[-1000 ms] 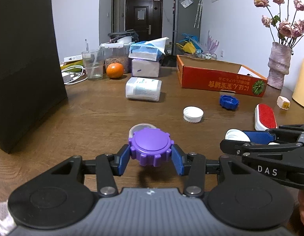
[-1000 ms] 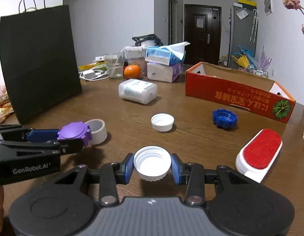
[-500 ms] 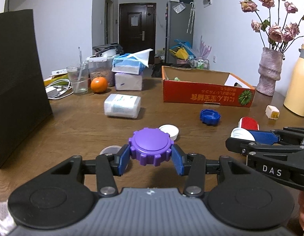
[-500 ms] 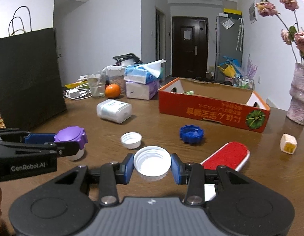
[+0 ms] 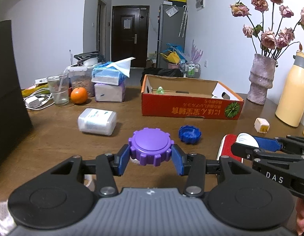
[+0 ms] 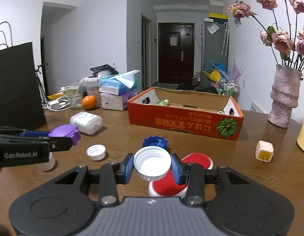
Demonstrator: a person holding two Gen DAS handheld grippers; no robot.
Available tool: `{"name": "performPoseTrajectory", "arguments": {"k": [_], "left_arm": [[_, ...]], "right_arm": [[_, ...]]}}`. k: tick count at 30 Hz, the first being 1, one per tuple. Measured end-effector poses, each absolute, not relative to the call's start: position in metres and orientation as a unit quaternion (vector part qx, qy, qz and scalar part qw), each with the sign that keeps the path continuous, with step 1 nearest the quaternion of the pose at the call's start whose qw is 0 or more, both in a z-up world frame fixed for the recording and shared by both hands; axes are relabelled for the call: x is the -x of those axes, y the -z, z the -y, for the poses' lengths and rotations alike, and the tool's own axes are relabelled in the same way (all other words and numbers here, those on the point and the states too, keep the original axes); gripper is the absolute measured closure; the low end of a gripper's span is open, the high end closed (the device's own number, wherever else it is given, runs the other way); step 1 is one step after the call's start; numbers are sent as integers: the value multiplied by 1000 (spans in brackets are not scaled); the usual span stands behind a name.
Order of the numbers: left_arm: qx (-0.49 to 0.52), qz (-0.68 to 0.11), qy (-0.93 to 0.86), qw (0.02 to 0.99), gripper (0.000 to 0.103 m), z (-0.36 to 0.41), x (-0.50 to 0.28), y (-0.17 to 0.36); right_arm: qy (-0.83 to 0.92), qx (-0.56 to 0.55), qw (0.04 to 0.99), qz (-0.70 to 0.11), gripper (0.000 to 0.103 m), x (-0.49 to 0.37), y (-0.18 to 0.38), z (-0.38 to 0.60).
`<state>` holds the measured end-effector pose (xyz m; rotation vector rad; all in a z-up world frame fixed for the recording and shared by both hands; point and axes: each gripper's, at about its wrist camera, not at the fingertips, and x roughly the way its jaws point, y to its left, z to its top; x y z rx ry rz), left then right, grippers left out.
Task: Organize rigid objects
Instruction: 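Carry the purple cap and white cap with both tools toward the red box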
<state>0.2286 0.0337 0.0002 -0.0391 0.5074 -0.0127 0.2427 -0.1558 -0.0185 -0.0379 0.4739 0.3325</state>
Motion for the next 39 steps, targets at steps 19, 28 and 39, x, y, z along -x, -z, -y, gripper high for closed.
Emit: {"name": "performPoseTrajectory", "arguments": {"k": [19,28,39], "left_arm": [[32,-237,17,971,56,7,-298,-28],[36,-227,13,973,56,23,-333,-39],[45,-228,17,972,56,36,-378,-37]], "right_arm": [[-140,15,969,-204,64,-290,-3,183],[-132,5,971,-197,64,-320,-6,189],[-117,-5,974,-193,64,-358,-9,198]]}}
